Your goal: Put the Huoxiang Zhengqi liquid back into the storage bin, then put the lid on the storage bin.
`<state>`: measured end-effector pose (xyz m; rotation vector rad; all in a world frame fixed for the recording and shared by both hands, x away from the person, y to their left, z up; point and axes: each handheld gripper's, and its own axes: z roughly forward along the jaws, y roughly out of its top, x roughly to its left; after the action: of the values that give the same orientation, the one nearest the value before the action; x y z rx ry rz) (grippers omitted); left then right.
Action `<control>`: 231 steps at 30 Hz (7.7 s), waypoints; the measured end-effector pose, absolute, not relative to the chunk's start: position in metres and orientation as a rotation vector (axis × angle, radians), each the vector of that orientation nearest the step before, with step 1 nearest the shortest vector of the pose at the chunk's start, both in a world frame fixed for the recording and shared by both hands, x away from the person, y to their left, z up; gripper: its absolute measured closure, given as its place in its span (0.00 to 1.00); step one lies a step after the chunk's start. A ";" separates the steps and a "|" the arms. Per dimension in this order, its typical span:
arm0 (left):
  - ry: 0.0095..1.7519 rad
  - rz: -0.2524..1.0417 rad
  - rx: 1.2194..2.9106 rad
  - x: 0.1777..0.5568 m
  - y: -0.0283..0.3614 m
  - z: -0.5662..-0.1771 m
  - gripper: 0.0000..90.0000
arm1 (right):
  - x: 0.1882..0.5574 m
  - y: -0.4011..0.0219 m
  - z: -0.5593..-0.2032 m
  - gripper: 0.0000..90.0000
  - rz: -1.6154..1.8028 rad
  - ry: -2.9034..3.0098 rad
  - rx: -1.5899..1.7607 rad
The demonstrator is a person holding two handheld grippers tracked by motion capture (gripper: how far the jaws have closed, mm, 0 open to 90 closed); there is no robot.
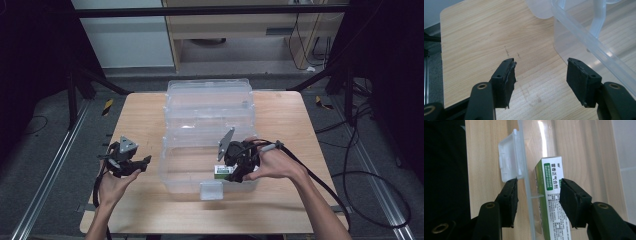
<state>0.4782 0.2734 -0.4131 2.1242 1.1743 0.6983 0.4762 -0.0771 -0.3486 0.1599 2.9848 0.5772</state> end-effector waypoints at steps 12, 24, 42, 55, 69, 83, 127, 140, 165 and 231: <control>1.176 0.698 2.117 0.478 0.274 -0.412 0.44 | 0.470 -0.064 -0.360 0.55 0.552 3.028 0.141; 1.175 0.699 2.118 0.478 0.274 -0.412 0.44 | 0.468 -0.055 -0.371 0.60 0.509 3.068 0.139; 1.174 0.701 2.118 0.478 0.275 -0.412 0.44 | 0.473 -0.045 -0.388 0.65 0.402 3.094 0.145; 1.167 0.695 2.119 0.478 0.274 -0.412 0.44 | 0.477 -0.044 -0.398 0.70 0.392 3.129 0.162; 1.157 0.688 2.123 0.479 0.273 -0.412 0.44 | 0.479 -0.045 -0.401 0.71 0.413 3.144 0.174; 1.149 0.690 2.120 0.479 0.273 -0.411 0.44 | 0.479 -0.045 -0.401 0.71 0.399 3.147 0.180; 0.895 0.781 2.154 0.489 0.247 -0.348 0.44 | 0.480 -0.051 -0.401 0.72 0.423 3.154 0.178; 0.789 0.830 2.224 0.506 0.222 -0.320 0.45 | 0.480 -0.051 -0.401 0.73 0.429 3.153 0.182; 0.632 0.866 2.306 0.531 0.185 -0.300 0.45 | 0.478 -0.051 -0.400 0.73 0.435 3.138 0.196; 0.101 0.818 2.777 0.595 0.117 -0.301 0.53 | 0.477 -0.051 -0.400 0.73 0.427 3.135 0.165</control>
<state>0.5954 0.1175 -0.3006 2.7770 0.1008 0.8179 0.4770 -0.0511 -0.3999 0.1653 3.1352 0.4266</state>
